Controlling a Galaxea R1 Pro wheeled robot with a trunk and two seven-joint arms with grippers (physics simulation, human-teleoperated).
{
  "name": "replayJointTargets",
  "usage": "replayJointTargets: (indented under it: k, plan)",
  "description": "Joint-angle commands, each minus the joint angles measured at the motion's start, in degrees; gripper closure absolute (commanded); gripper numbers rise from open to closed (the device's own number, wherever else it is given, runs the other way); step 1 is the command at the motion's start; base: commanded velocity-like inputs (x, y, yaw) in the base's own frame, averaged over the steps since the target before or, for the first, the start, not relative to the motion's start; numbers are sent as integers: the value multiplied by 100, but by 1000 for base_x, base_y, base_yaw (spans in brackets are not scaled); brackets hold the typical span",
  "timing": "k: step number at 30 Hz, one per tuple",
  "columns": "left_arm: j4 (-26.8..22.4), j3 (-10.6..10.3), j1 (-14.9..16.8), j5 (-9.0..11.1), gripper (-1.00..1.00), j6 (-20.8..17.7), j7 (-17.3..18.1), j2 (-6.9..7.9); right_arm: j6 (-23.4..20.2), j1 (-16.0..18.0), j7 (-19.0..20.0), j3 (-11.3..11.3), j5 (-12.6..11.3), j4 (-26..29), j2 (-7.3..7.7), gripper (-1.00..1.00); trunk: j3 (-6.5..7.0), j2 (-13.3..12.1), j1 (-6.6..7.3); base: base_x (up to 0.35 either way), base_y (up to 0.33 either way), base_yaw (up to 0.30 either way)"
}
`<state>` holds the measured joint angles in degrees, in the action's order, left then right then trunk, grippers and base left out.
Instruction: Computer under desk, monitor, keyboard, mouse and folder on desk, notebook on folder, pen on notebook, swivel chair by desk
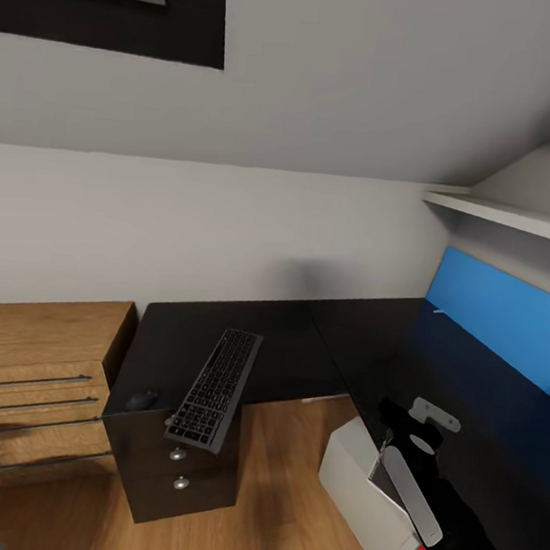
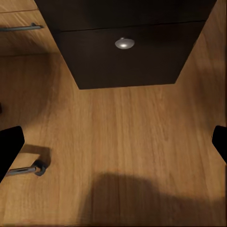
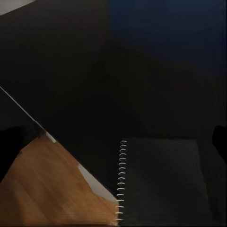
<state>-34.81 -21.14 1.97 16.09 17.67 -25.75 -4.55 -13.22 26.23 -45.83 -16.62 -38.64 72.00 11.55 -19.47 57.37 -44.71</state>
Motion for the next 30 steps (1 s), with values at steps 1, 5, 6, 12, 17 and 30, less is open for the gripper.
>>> replayJointTargets:
  k: [1,5,6,12,17,30]
  plan:
    - [-1,-38,5,61,-100,33,-36,6,-32,7,-40,-17,-23,5,4,-100,16,-36,25,-326,0,-182]
    - [-6,-28,5,64,-100,34,-39,6,-31,6,-37,-17,-24,-3,0,-100,106,-197,113,-330,0,-207]
    - [-6,-25,5,65,-100,34,-40,6,-31,6,-38,-17,-25,-5,-3,-100,128,-237,135,-333,0,-222]
    - [-7,-15,5,69,-100,35,-44,14,-33,8,-37,-17,-28,-10,-20,-100,243,-477,267,-335,43,-113]
    - [-8,-7,5,69,-100,39,-49,17,-51,6,-36,-18,-22,-17,-82,-100,334,-678,377,-335,95,-14]
    - [-16,-7,5,69,-100,45,-53,27,-42,6,-25,-19,-21,-68,-108,-100,388,-798,443,-123,40,-1]
